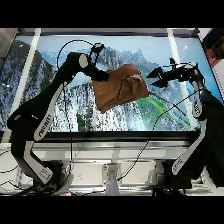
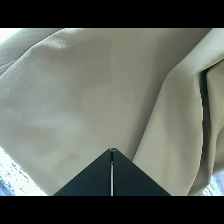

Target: Fold the clothes and pants, and hang the long-sleeved shirts on hangers.

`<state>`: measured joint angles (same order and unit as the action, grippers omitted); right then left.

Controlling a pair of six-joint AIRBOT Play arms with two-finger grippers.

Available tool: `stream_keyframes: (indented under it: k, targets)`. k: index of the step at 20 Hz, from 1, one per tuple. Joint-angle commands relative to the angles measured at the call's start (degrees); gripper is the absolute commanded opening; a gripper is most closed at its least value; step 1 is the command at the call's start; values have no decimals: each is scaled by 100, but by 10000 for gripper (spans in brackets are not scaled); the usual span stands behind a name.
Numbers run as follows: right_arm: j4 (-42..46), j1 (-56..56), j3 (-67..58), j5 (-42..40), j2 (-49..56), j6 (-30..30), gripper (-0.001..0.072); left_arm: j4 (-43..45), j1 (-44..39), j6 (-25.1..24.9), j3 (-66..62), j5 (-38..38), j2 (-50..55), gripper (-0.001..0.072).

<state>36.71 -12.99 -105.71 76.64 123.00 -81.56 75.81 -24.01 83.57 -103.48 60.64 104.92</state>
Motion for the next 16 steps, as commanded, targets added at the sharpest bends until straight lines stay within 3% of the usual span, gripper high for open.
stream_keyframes:
  k: [1,8,13,16]
  targets:
    - [-894,166,0,199,352,-2,683,4,4,0,2,7,2,18]
    - [-2013,791,0,-214,431,0,687,2,-42,0,2,9,2,18]
    - [-1228,1274,0,-205,431,-42,686,7,-90,0,2,4,4,18]
    - [-1211,1668,0,-173,431,-39,686,188,-90,2,2,2,39,18]
